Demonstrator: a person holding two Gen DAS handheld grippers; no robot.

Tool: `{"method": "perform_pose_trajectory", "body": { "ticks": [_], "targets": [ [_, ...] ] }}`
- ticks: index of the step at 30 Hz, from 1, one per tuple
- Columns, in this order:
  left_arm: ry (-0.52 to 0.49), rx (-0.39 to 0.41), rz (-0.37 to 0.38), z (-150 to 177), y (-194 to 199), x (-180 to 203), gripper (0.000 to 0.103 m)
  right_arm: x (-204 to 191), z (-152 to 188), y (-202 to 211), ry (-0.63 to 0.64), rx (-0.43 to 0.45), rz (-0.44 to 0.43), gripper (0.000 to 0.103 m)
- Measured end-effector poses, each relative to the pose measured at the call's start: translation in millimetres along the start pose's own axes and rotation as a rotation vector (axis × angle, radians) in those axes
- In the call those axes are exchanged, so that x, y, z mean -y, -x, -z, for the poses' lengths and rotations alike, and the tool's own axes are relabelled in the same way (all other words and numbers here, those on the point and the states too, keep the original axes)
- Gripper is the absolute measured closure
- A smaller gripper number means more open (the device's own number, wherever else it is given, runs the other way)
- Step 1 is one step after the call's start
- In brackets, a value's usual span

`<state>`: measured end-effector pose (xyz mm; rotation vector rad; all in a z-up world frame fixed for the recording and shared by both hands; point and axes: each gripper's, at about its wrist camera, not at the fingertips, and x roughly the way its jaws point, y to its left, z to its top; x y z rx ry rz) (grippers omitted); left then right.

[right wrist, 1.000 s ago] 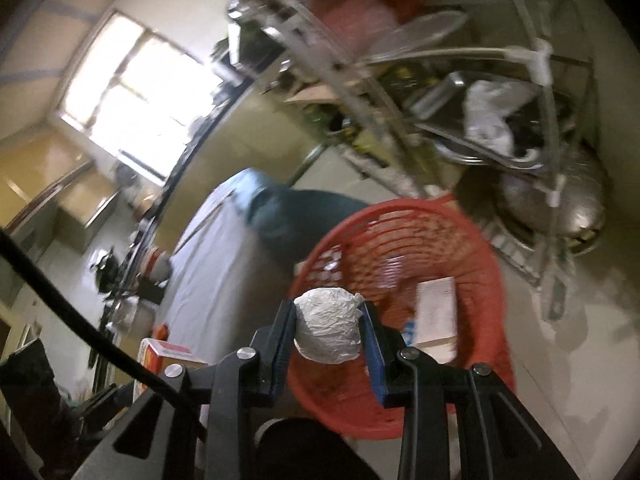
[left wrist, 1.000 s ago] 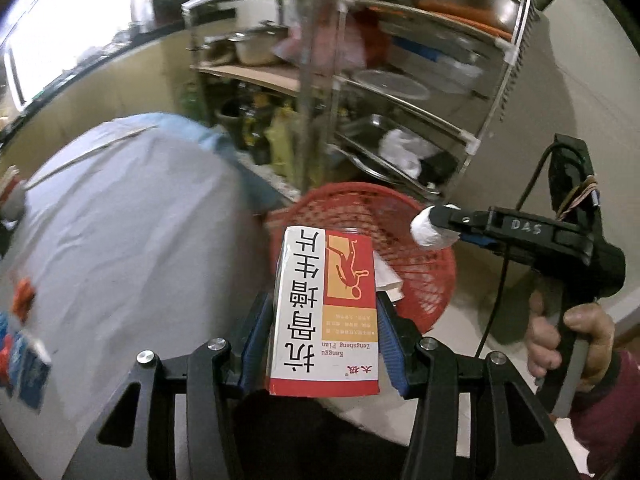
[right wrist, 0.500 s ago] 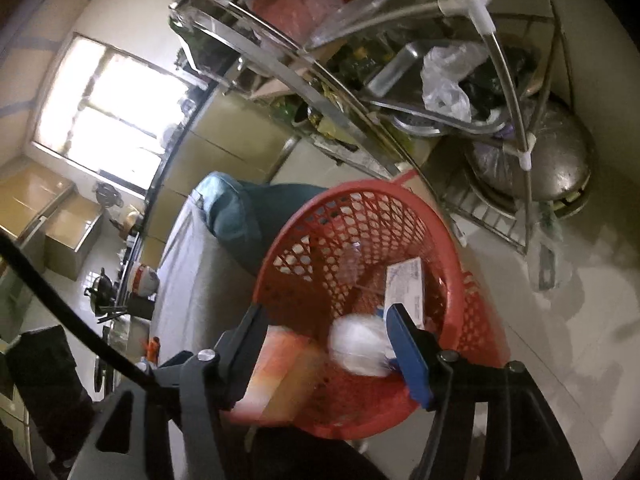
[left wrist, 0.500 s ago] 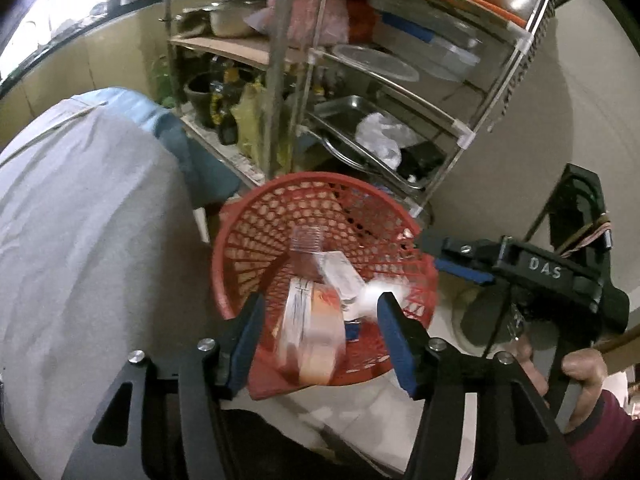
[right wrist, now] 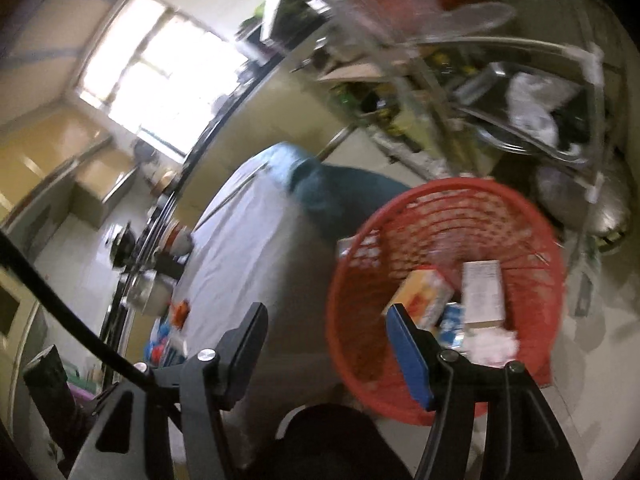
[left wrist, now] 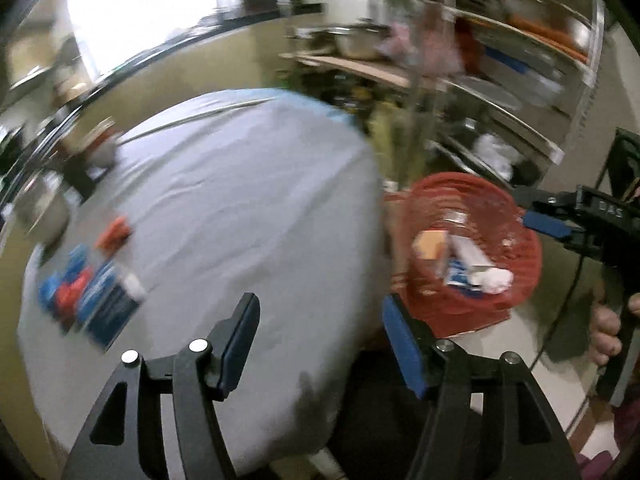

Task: Collect trash
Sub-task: 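Move both tools back over the table toward the blue toothpaste box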

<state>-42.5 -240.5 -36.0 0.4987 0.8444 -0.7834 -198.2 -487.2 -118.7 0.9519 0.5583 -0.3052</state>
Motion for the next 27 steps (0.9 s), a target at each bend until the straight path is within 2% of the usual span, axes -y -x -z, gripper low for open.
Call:
{"method": "perform_pose_trajectory", "body": {
  "ticks": [5, 11, 18, 23, 27],
  "targets": [
    [0.175, 0.012, -0.087, 43, 24, -68, 0.035, -54, 16, -25, 0.101, -0.076, -0.053, 0.037],
    [0.333, 0.016, -0.197, 88, 42, -136, 0.035, -114, 41, -51, 0.222, -0.163, -0.108, 0.037],
    [0.516, 0.012, -0.301, 130, 50, -210, 0.035, -162, 66, -77, 0.319, -0.249, -0.143, 0.037],
    [0.569, 0.054, -0.294, 129, 50, -239, 0.033, -181, 86, -95, 0.358, -0.302, -0.148, 0.037],
    [0.551, 0.091, -0.222, 106, 34, -253, 0.033, -182, 95, -109, 0.353, -0.344, -0.138, 0.037]
  ]
}}
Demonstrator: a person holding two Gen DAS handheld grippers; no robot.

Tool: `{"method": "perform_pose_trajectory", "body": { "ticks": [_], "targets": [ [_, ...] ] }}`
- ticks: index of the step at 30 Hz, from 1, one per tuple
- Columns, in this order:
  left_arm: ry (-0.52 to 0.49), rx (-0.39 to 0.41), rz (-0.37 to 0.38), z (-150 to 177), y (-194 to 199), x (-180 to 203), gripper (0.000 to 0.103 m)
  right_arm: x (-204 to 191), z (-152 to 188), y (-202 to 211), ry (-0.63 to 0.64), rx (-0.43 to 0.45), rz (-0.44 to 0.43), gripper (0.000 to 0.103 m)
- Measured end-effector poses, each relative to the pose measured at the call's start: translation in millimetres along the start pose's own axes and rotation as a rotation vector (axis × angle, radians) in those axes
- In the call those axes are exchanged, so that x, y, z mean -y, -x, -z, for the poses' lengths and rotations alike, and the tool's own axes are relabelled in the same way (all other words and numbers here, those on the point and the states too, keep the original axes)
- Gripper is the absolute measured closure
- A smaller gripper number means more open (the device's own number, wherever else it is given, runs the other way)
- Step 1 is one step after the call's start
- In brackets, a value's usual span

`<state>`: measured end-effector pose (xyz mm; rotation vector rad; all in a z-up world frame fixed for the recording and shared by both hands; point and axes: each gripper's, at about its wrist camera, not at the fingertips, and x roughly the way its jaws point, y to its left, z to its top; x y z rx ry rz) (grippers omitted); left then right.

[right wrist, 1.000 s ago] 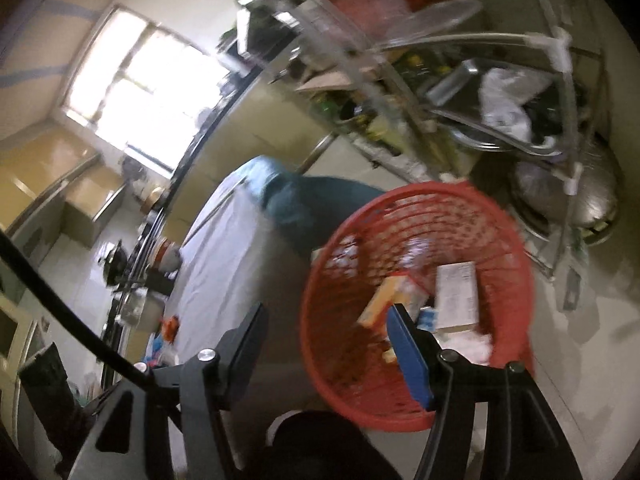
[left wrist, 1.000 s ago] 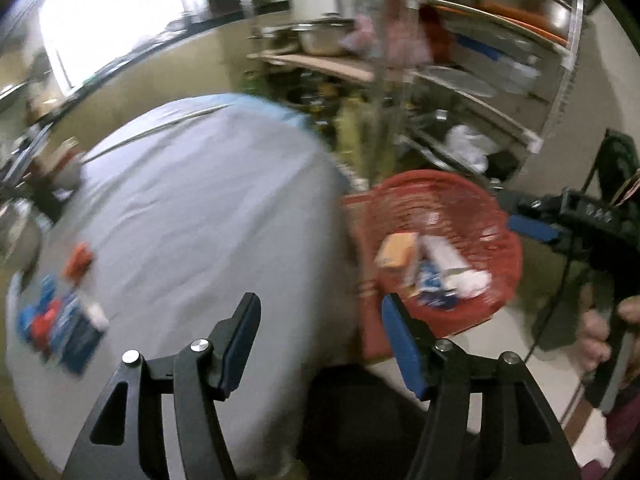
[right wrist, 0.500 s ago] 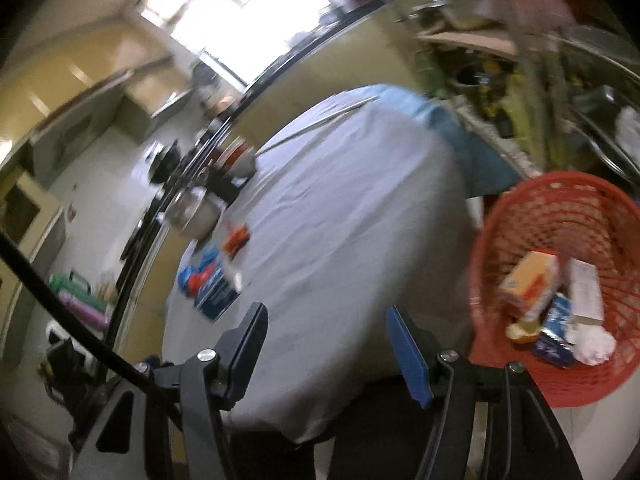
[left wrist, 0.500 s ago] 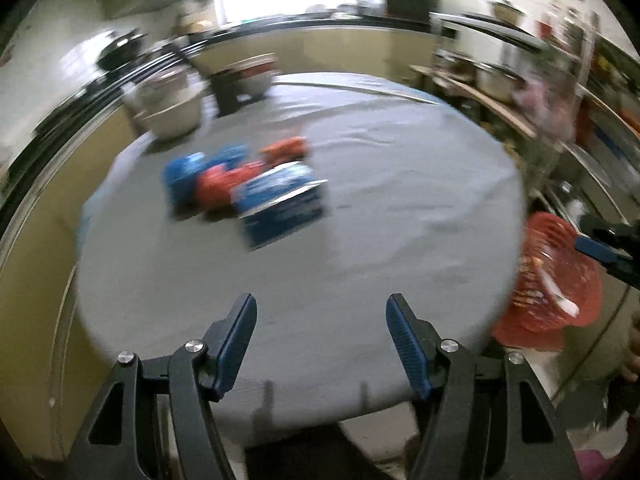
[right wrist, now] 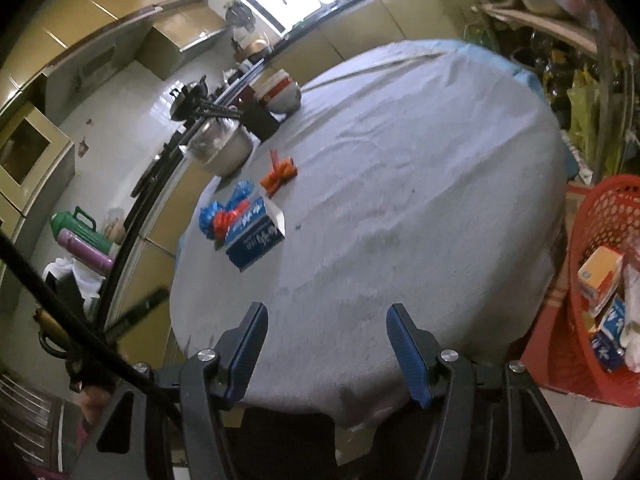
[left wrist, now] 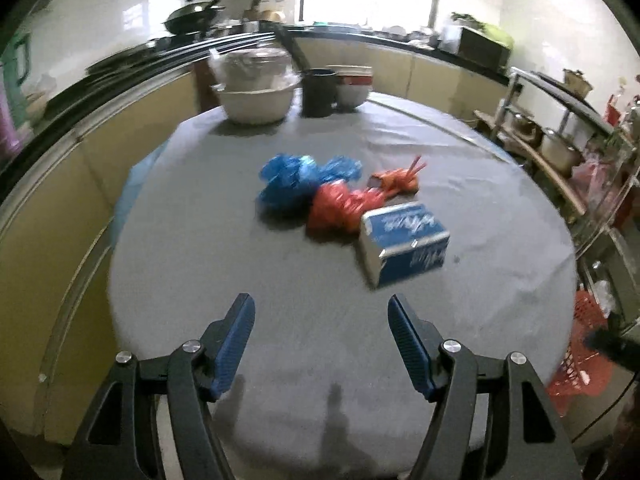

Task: Collect trash
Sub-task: 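Move both tools back over the table toward the blue toothpaste box, then grasp the blue toothpaste box with the left tool and lift it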

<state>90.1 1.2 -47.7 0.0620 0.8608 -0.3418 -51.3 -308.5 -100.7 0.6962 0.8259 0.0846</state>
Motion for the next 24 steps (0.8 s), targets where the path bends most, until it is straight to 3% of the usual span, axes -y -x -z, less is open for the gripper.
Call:
{"method": "perform_pose_trajectory", "body": {
  "ticks": [7, 11, 15, 24],
  "targets": [
    [-0.012, -0.112, 0.272, -40, -65, 16, 0.032, 7, -1, -8, -0.013, -0.020, 0.008, 0.037],
    [0.055, -0.200, 0.361, -61, -101, 21, 0.032, 16, -1, -4, -0.030, -0.017, 0.016, 0.037],
    [0.033, -0.244, 0.416, -80, -117, 40, 0.032, 27, 0, -3, -0.062, -0.016, 0.011, 0.037],
    [-0.004, -0.300, 0.369, -95, -145, 65, 0.032, 34, 3, 1, -0.063, -0.011, 0.011, 0.037]
  ]
}}
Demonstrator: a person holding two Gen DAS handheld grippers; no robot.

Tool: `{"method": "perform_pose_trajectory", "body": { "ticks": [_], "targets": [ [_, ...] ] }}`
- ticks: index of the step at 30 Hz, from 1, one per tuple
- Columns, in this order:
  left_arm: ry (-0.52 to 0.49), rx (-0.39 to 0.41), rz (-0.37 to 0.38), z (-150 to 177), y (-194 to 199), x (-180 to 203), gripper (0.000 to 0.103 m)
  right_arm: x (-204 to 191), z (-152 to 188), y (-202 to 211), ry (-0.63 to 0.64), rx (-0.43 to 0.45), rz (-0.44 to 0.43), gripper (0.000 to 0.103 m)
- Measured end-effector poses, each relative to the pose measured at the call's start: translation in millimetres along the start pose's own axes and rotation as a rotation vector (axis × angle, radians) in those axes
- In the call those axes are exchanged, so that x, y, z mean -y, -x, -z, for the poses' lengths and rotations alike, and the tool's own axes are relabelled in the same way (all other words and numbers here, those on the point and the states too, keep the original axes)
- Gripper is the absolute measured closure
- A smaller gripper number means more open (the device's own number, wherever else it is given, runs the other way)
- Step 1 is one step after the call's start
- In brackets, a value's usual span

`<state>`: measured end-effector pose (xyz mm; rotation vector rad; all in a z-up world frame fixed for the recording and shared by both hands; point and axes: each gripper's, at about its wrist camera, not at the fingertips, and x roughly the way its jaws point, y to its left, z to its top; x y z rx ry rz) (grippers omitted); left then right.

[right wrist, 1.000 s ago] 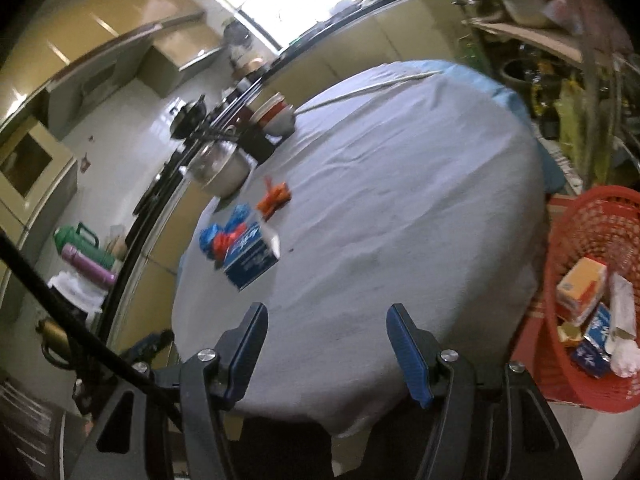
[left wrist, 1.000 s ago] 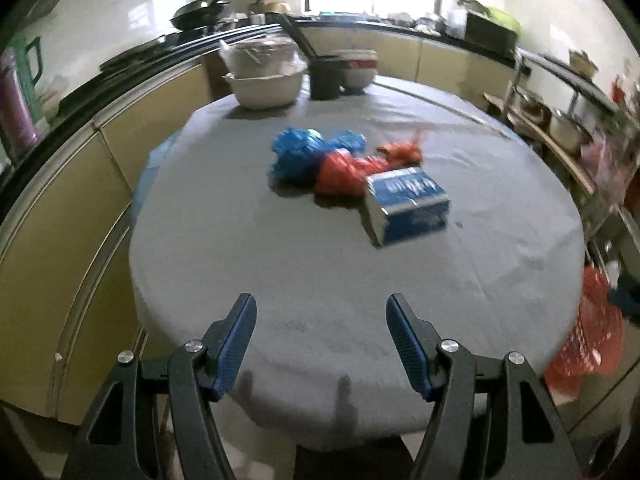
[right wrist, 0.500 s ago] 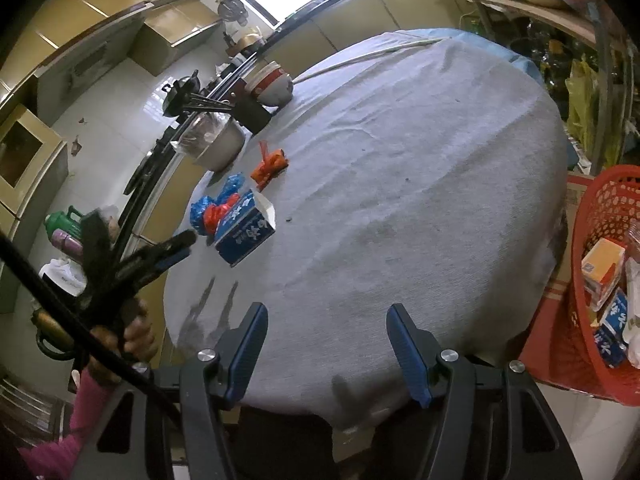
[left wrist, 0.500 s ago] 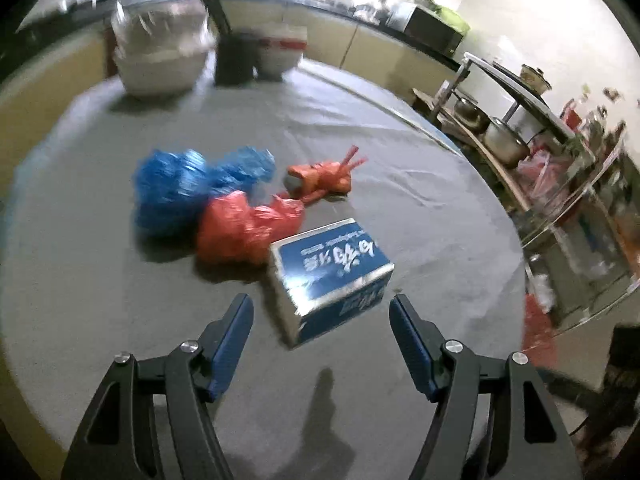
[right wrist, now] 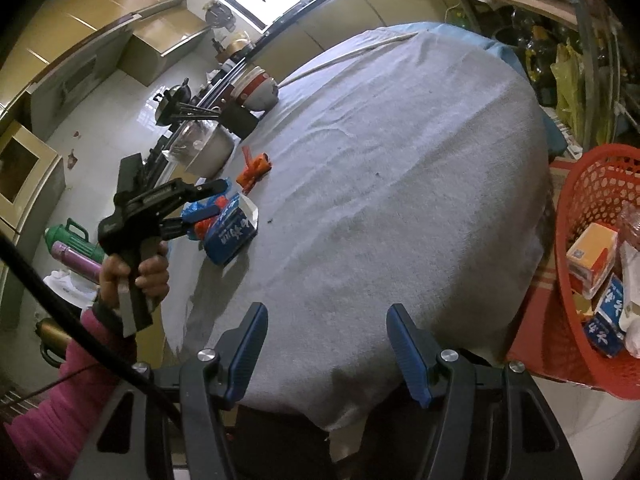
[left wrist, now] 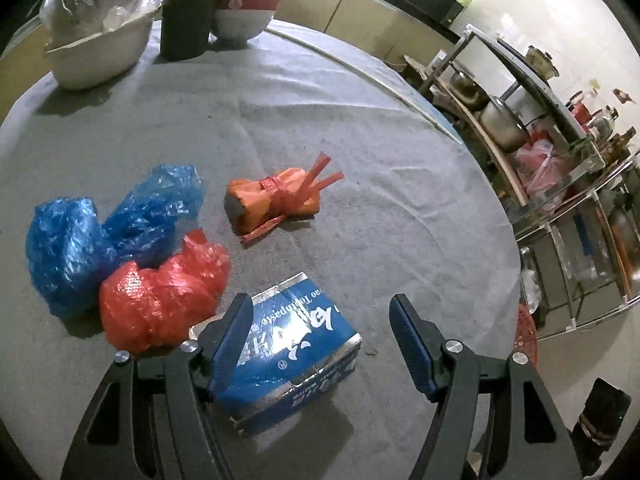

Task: Collect trash
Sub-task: 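Grasp the blue toothpaste box with the left tool and lift it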

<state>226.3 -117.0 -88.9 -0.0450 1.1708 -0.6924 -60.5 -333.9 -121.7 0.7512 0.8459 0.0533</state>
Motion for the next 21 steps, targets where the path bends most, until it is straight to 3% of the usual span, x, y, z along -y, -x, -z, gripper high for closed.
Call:
{"method": "perform_pose_trajectory", "body": {
  "ticks": [7, 11, 15, 21],
  "targets": [
    [-0.004, -0.023, 0.028, 16, 10, -9, 0.032, 9, -2, 1, -0.033, 0.005, -0.006, 0.037],
    [-0.027, 0.022, -0.001, 27, 19, -10, 0.032, 3, -1, -1, -0.015, -0.003, -0.014, 0.037],
    [-0.045, 0.030, -0.028, 15, 22, -8, 0.032, -2, 3, -5, -0.002, -0.012, -0.014, 0.037],
    [-0.030, -0.041, -0.013, -4, 1, -9, 0.032, -7, 7, -2, 0.010, -0.005, -0.007, 0.037]
  ]
}}
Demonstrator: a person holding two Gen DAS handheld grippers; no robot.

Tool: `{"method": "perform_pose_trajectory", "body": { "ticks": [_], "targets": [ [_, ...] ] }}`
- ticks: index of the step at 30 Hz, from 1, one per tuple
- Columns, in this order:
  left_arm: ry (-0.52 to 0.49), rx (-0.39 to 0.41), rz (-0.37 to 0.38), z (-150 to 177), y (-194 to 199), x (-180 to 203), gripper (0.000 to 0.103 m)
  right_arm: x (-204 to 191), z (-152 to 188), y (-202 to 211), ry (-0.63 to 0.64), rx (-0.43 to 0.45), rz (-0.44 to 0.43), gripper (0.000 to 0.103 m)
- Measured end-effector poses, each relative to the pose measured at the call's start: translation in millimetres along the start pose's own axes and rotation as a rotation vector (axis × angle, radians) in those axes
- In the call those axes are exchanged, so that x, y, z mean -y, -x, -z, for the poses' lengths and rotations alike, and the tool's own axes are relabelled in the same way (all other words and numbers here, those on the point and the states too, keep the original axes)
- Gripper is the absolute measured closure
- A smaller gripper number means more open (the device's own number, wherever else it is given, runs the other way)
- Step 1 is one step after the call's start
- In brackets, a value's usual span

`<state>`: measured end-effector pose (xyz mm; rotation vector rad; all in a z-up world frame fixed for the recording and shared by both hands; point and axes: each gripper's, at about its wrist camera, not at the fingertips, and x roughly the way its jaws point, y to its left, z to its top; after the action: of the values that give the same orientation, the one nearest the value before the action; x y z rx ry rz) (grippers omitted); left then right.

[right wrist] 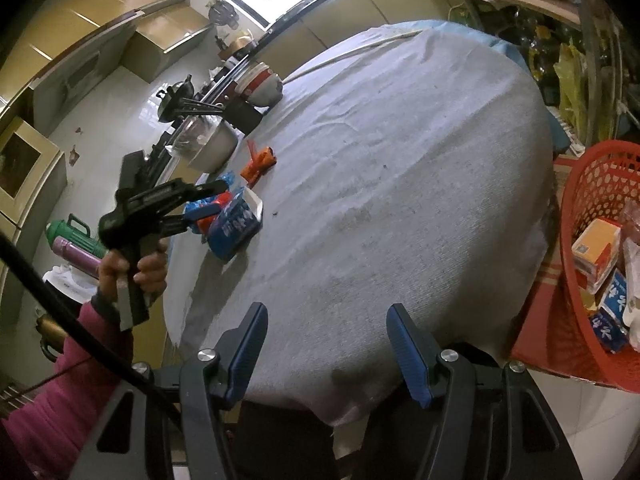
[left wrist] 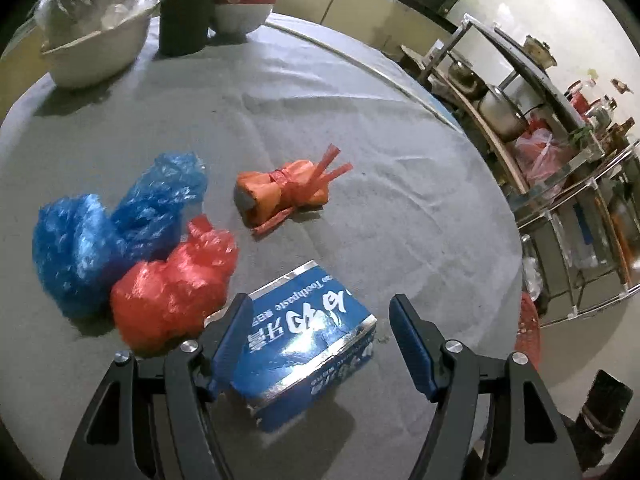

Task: Collect trash
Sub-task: 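Grasp the blue toothpaste box with the left tool and lift it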

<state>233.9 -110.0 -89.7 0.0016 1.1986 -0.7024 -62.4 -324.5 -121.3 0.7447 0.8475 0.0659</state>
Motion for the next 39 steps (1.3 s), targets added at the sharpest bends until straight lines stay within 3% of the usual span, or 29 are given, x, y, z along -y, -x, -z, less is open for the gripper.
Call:
{"method": "perform_pose_trajectory", "body": {
  "ticks": [10, 14, 18, 23, 30, 34, 39],
  "targets": [
    [0.041, 0.045, 0.013, 3, 11, -11, 0.032, 2, 2, 5, -0.014, 0.008, 0.005, 0.037],
    [0.085, 0.010, 0.033, -4, 2, -15, 0.032, -5, 5, -1, 0.007, -0.011, -0.002, 0.037],
    [0.042, -0.014, 0.043, 4, -3, -7, 0.032, -10, 8, 1, 0.026, -0.005, 0.003, 0.037],
    [0.012, -0.075, 0.003, 29, -9, -7, 0.033, -1, 6, 7, -0.004, 0.011, 0.007, 0.037],
    [-0.016, -0.013, 0.009, 69, 17, 4, 0.032, 1, 4, 2, -0.011, 0.001, 0.002, 0.037],
    [-0.042, 0.019, -0.022, 69, 13, 19, 0.031, 0, 4, -7, -0.018, -0.016, 0.006, 0.037],
    [-0.001, -0.010, -0.067, 62, -7, 22, 0.031, -7, -1, -8, 0.012, -0.007, 0.033, 0.037]
  ]
}}
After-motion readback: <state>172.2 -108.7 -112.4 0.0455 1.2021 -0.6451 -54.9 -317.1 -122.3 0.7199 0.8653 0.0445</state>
